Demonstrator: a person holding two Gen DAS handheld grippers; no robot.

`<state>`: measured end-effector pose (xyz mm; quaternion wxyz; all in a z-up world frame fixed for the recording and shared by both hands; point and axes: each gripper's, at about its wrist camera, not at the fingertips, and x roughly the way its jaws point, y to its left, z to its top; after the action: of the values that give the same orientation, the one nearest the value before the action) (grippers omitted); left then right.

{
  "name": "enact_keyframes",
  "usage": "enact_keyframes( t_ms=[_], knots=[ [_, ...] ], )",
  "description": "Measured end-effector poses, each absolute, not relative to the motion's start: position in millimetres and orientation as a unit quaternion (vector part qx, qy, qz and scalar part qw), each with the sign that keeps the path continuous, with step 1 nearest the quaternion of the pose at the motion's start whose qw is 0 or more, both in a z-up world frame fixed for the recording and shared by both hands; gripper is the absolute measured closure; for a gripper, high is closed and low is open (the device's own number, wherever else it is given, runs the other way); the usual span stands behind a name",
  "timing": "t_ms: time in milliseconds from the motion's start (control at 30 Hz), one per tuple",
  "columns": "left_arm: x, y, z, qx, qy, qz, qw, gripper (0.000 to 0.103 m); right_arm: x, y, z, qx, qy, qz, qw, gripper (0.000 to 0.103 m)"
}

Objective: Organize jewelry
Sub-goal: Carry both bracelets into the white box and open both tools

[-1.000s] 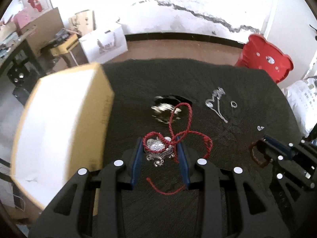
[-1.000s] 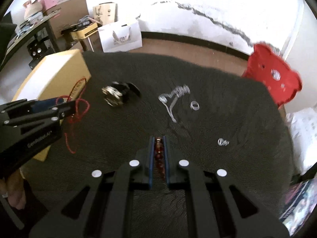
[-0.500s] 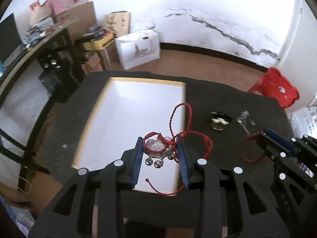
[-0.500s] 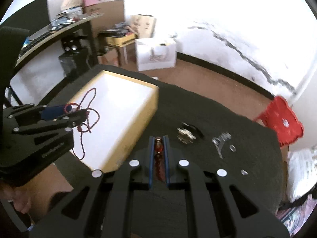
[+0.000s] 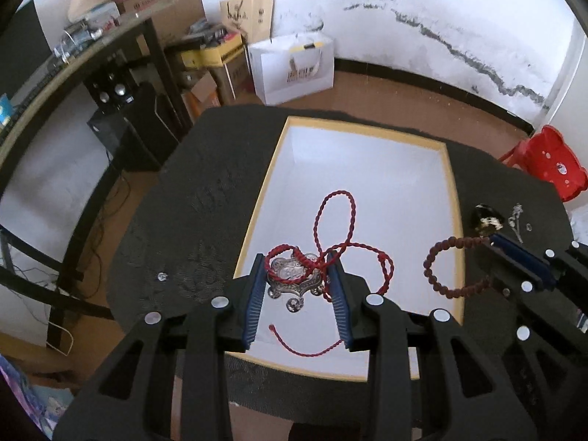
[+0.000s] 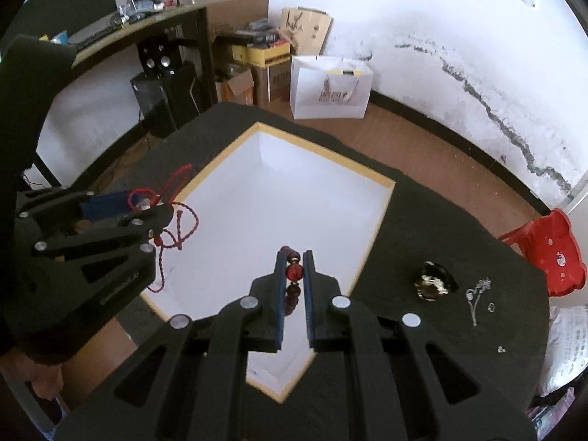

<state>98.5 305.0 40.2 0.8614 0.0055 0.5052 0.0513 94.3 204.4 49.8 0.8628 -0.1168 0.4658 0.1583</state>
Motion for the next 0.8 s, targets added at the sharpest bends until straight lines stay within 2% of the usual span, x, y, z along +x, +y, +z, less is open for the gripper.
enact_keyframes(
  t_ms=[333,800],
  knots=[
    [137.5,317.2,-20.6,-0.002,0.538,0.038,0.842,0.069,135.4,215.7,-10.3,-0.116,0.511,0.133,0.841,0.094],
    [152.5,307.7,-44.5,0.013,0.548,0.038,0.835,0.069,154.1,199.8,-45.4,-0.108,0.541,0.120,0.826,0.094]
  ],
)
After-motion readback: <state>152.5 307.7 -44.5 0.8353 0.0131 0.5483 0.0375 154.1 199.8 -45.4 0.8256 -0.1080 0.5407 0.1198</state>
